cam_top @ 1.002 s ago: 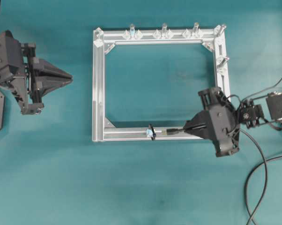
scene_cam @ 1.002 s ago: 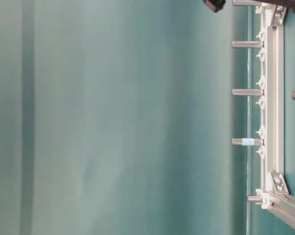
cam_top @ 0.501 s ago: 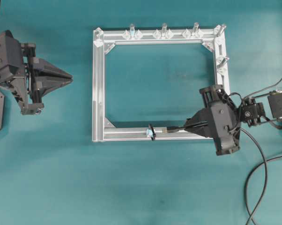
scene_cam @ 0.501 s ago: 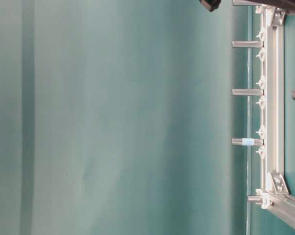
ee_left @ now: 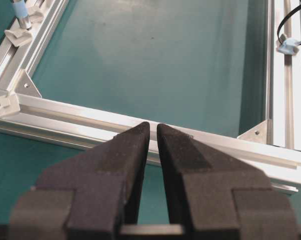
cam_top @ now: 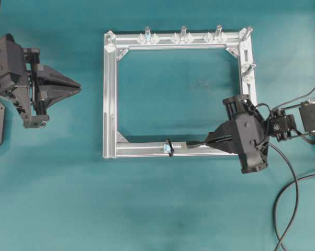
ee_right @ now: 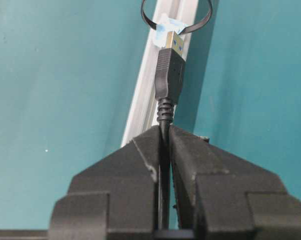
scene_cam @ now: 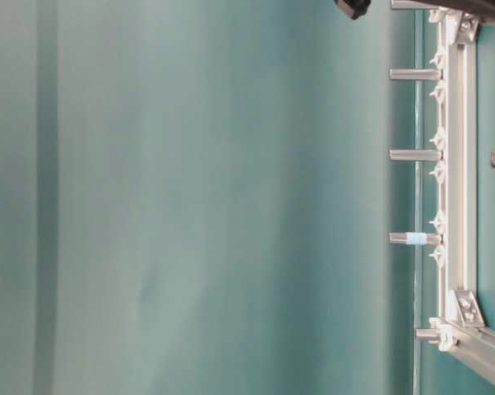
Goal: Insert the wire through the string loop located in the center.
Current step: 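Move the right gripper right and align the connector with the zip-tie loop, then push the connector leftward through the zip-tie loop with the right gripper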
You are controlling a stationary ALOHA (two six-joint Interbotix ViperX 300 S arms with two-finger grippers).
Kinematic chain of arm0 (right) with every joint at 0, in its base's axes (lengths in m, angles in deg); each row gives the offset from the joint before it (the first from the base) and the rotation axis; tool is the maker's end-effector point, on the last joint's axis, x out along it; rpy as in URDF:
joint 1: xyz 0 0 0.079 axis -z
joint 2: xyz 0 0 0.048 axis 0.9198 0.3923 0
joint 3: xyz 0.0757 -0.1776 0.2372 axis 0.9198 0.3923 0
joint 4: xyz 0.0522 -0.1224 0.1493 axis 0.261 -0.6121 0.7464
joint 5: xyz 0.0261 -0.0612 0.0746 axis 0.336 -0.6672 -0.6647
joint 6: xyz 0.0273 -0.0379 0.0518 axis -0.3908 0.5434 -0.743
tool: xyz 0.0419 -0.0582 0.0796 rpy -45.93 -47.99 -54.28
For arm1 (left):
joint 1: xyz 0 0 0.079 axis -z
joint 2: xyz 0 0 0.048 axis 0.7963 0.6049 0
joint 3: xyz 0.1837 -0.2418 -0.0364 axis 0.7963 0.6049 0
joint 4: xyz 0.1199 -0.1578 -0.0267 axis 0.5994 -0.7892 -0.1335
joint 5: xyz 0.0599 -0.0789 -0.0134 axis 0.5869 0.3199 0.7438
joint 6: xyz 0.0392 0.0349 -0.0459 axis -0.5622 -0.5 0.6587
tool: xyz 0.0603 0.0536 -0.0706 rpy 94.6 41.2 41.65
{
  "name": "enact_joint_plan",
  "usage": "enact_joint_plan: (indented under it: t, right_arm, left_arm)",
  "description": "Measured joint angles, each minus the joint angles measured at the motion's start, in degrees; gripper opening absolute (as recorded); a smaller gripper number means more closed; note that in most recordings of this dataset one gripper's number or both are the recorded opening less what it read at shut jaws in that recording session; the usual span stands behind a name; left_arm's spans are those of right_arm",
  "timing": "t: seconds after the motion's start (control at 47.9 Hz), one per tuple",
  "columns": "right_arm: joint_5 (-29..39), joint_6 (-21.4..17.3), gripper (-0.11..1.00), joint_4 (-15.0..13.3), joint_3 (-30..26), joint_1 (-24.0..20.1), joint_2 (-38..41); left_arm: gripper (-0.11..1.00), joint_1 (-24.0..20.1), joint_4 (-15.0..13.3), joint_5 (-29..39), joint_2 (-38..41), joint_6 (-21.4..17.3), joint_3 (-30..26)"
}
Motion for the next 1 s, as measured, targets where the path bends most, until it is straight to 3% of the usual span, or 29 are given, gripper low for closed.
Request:
enact_joint_plan:
  t: [0.355, 1.002]
  right_arm:
    - [0.00, 0.00, 0.07, 0.09, -1.32, 0.00, 1.32]
    - [-2.02, -0.09, 0.07, 0.09, -10.55, 0.97, 11.25]
  left_arm:
    - [0.17, 0.00, 0.00, 0.00, -0.09, 0.00, -0.09]
    - [0.17, 1.41, 0.00, 0.00, -0.09, 0.00, -0.35]
